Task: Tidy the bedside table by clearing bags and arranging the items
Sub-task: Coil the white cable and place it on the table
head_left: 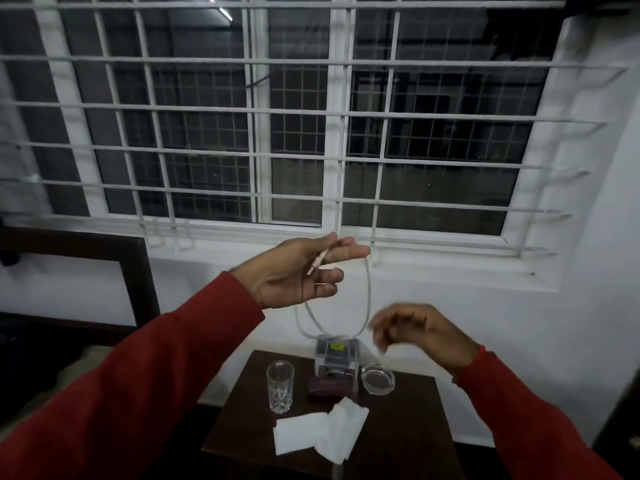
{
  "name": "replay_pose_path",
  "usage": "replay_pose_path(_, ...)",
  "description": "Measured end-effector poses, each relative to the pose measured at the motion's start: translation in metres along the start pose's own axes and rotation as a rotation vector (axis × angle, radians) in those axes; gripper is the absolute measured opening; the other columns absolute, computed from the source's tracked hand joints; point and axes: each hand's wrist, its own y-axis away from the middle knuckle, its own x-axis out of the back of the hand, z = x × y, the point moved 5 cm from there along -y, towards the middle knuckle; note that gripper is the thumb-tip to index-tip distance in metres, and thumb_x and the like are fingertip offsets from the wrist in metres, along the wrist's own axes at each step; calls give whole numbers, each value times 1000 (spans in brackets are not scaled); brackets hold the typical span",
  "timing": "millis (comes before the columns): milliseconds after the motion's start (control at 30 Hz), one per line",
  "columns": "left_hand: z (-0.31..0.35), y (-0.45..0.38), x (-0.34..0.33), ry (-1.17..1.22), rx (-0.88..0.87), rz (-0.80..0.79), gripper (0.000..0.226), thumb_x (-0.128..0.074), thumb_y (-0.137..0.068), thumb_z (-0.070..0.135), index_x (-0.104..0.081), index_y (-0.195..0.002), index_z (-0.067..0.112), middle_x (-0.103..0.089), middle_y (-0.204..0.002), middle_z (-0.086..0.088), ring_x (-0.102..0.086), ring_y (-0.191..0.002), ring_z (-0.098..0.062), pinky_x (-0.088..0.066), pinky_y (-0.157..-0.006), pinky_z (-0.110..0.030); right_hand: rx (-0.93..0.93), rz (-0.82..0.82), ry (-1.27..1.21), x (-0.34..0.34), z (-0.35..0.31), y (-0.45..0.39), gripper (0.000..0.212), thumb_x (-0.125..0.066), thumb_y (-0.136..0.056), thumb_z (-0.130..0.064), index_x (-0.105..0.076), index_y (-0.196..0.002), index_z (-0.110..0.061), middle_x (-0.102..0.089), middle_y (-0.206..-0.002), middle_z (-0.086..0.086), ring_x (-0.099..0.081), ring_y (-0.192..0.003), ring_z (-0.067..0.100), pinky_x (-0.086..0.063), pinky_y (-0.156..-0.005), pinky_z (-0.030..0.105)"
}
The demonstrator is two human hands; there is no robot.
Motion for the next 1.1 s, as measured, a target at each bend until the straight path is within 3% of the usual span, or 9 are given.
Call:
replay_pose_path(100, 7, 5, -23, -93, 59, -141, 20, -43, -105, 28, -60, -109, 18, -76, -112, 0, -65, -59, -13, -53, -58, -25, 83, 302, -97, 7, -23, -8, 35, -65, -89, -16, -57, -123, -19, -65, -110, 15, -66, -98, 28, -57, -88, 43)
replay_pose_path(167, 14, 5, -35, -105, 63, -244, 17, -41, -104, 24, -58, -101, 18, -72, -122, -7, -68, -65, -16, -54, -63, -28, 101, 272, -108, -3, -39, -17, 38, -64, -92, -21, -54, -129, -19, -68, -117, 11, -66, -109, 25, -55, -94, 41)
replay_pose_path(233, 22, 5, -43, -99, 56, -287, 16, -39, -101, 19, -53, -93, 18, -71, -120, -11, -66, -65, -16, -53, -63, -29, 146, 268, -136, -10, -55, -23, 24, -59, -94, -17, -64, -116, -9, -72, -107, 13, -68, -103, 32, -55, -94, 43)
replay_pose_path(367, 31, 9, -50, -83, 64, -274, 19, -35, -91, 16, -49, -79, 18, -62, -77, -3, -40, -45, -8, -35, -47, -22, 224, 485, -74, -7, -76, -31, 27, -68, -90, -20, -62, -116, -17, -63, -110, 26, -62, -104, 40, -55, -93, 51)
replay_pose_path(467, 34, 12, -55, -71, 82, -309, 23, -31, -93, 21, -47, -76, 18, -42, -57, 4, -18, -47, -8, -22, -40, -19, 178, 550, 64, -8, -74, -38, 42, -73, -86, -27, -51, -121, -36, -62, -114, 11, -61, -107, 26, -53, -91, 43)
replay_pose_path(633, 45, 18, -57, -135, 17, -255, 32, -44, -102, 40, -55, -80, 20, -30, -44, 10, -10, -42, -6, -10, -36, -17, 153, 622, 313, -7, -67, -46, 10, -66, -91, -21, -66, -93, -31, -66, -93, 2, -58, -79, 9, -50, -74, 29)
replay_pose_path(833, 81, 22, -32, 88, -249, -105, 30, -41, -106, 36, -59, -88, 20, -34, -45, 7, -24, -36, -3, -16, -33, -16, -83, 533, 345, 13, -31, -46, 15, -58, -96, -24, -71, -90, -20, -69, -70, -3, -58, -57, 13, -47, -60, 28)
replay_pose_path(933, 89, 20, -9, 231, -309, 33, 31, -39, -107, 35, -61, -91, 19, -36, -46, 7, -23, -36, -5, -13, -36, -17, -144, 498, 362, 17, -22, -41, 20, -58, -96, -30, -76, -93, -20, -73, -81, -3, -64, -73, 13, -52, -73, 32)
replay_pose_path(1100, 82, 9, 11, 337, -387, 124, 26, -38, -108, 33, -60, -105, 19, -48, -57, 9, -28, -38, -4, -25, -36, -16, -268, 208, 679, 8, -22, -42, 20, -63, -93, -35, -76, -101, -22, -72, -107, -9, -63, -105, 11, -45, -91, 26)
